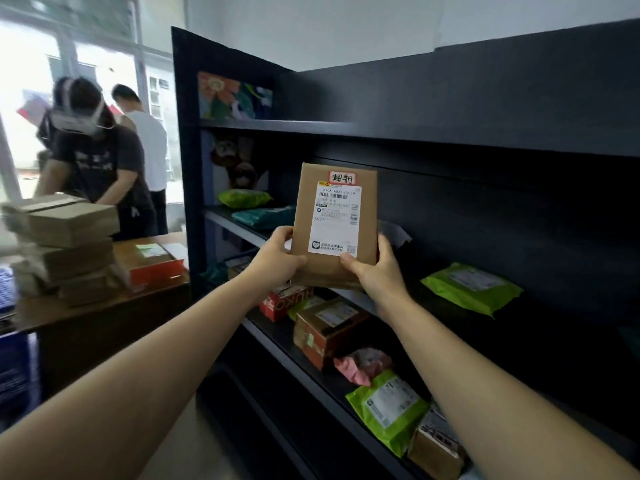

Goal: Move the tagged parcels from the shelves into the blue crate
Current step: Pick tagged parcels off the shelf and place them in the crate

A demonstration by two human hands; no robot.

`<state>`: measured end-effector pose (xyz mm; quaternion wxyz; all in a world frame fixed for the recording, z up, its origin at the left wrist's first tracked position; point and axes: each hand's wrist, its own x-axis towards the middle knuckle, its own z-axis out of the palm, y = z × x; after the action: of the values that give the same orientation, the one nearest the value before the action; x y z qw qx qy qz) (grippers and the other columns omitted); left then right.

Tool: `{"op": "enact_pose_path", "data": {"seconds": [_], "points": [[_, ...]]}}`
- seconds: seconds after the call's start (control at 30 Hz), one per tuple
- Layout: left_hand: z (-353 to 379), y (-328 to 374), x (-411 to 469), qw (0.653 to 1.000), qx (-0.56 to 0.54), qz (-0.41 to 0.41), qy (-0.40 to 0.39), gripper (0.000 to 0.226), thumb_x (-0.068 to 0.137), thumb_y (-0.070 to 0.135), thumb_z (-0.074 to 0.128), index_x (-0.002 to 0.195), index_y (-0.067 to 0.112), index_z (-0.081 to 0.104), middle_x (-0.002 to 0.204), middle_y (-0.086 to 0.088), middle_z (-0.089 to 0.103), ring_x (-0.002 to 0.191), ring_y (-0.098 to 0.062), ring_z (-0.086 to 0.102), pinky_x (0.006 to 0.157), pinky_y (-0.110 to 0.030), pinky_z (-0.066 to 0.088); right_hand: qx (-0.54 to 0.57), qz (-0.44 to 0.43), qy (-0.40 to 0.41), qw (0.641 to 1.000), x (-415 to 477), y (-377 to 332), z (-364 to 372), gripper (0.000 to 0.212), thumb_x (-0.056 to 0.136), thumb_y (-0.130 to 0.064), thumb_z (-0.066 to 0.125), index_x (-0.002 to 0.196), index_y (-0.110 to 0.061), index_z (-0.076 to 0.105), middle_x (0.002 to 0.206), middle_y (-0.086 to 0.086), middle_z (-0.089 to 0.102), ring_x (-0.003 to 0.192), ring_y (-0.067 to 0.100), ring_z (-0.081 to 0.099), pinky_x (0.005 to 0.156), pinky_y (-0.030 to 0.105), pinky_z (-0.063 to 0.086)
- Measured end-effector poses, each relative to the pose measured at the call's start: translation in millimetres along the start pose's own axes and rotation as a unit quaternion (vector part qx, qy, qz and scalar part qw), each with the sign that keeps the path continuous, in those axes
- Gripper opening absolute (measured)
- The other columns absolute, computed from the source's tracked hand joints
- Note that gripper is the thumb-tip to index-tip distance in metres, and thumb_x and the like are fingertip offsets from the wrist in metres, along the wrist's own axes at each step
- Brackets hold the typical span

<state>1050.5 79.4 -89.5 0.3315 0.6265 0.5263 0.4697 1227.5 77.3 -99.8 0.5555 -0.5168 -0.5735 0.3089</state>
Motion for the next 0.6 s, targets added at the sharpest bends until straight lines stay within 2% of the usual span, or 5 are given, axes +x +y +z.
{"op": "enact_pose_path", "data": {"seconds": [0.1, 0.27, 0.43, 0.53, 0.6], "points": [[-39.4, -16.8, -12.3, 0.999, -0.005, -0.027, 0.037, 0.055, 0.088, 0.007, 0.062, 0.136, 0.021, 0.038, 0.131, 0.001, 0.054, 0.114, -0.019, 0.055, 0.094, -0.042, 0.052, 0.010, 0.001, -0.040, 0.999, -5.0, -5.9, 42.5, 0.079, 0.082, -0.022, 0.074, 0.147, -0.023, 0.030, 0.135, -0.003, 0.052, 0.118, 0.015, 0.051, 0.098, 0.033, 0.045], [-115.6, -49.5, -40.9, 0.995, -0.011, -0.063, 0.078, 0.064, 0.087, 0.001, 0.063, 0.141, 0.020, 0.033, 0.135, -0.003, 0.053, 0.115, -0.020, 0.055, 0.093, -0.039, 0.053, 0.021, 0.005, -0.116, 0.993, -29.1, -18.2, 125.1, 0.070, 0.084, -0.021, 0.073, 0.143, -0.020, 0.035, 0.128, -0.004, 0.056, 0.113, 0.014, 0.054, 0.095, 0.032, 0.047], [-199.6, -84.3, -84.2, 0.991, -0.009, -0.085, 0.103, 0.075, 0.088, -0.002, 0.060, 0.149, 0.025, 0.025, 0.131, 0.001, 0.052, 0.108, -0.015, 0.056, 0.073, -0.021, 0.051, 0.042, 0.016, -0.182, 0.982, -65.3, -31.7, 215.7, 0.069, 0.083, -0.018, 0.074, 0.141, -0.023, 0.037, 0.123, -0.003, 0.058, 0.109, 0.014, 0.056, 0.085, 0.026, 0.047], [-252.7, -108.7, -112.9, 0.986, -0.004, -0.108, 0.129, 0.076, 0.087, -0.001, 0.062, 0.149, 0.024, 0.026, 0.133, -0.002, 0.053, 0.111, -0.015, 0.055, 0.084, -0.028, 0.051, 0.050, 0.023, -0.216, 0.975, -94.4, -44.5, 270.5, 0.069, 0.084, -0.016, 0.073, 0.142, -0.022, 0.036, 0.120, -0.005, 0.056, 0.102, 0.009, 0.052, 0.078, 0.020, 0.042], [-288.4, -125.0, -132.7, 0.981, -0.006, -0.127, 0.143, 0.078, 0.085, 0.000, 0.064, 0.149, 0.023, 0.025, 0.133, -0.002, 0.054, 0.116, -0.018, 0.055, 0.095, -0.037, 0.051, 0.047, 0.028, -0.240, 0.969, -113.0, -51.7, 307.7, 0.070, 0.085, -0.016, 0.072, 0.144, -0.021, 0.035, 0.119, -0.004, 0.054, 0.102, 0.009, 0.051, 0.080, 0.021, 0.041]]}}
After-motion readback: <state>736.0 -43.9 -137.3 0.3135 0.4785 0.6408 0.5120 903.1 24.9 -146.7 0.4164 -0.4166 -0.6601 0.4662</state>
